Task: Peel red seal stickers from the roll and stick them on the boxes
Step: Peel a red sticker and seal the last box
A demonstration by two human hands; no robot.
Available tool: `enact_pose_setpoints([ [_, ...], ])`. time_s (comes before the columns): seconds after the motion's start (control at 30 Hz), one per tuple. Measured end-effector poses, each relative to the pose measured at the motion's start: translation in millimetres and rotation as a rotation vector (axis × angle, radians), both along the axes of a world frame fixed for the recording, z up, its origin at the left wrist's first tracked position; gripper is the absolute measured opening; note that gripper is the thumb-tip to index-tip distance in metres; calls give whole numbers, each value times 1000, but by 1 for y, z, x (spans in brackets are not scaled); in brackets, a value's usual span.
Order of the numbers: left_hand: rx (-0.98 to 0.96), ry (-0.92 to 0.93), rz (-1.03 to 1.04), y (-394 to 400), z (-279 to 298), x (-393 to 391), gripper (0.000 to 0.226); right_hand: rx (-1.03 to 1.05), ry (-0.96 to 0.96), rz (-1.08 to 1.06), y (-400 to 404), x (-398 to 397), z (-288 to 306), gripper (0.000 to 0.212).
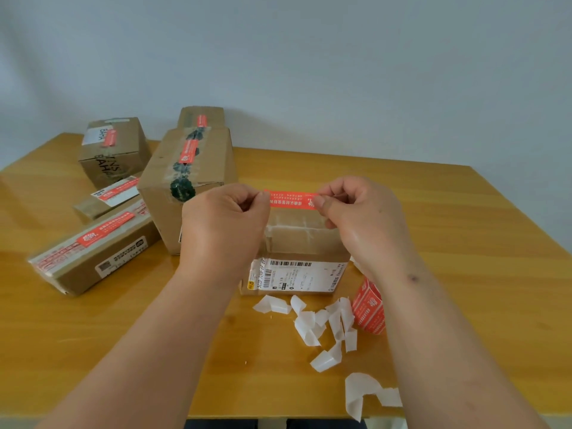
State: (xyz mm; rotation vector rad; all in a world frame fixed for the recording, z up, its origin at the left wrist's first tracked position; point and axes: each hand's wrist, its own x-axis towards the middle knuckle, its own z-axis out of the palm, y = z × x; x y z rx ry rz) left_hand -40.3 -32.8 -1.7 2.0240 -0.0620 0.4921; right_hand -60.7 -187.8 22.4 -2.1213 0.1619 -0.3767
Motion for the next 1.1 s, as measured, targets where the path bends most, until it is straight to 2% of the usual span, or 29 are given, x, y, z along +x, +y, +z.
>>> enact_pose_setpoints([
  [0.07, 165, 13, -18, 1, -2, 4, 32, -24, 43, -5, -2, 5, -4, 8],
  [0.17, 464, 4, 19, -1, -3, 9, 32, -175, 103, 1, -2, 11, -8, 13],
  [0.23, 537, 11, 25, -2, -5, 13, 29, -284, 124, -7, -1, 13, -10, 16],
  [0.47, 565, 2, 31, -5, -13, 15, 24, -466, 175, -35, 2, 18, -15, 20],
  [0.8, 610, -61, 28, -7, -16, 17, 22, -508, 166, -41, 4, 17, -16, 20],
  [1.1, 535, -14, 6, -6, -18, 20, 20, -573, 142, -23, 5, 16, -17, 17],
])
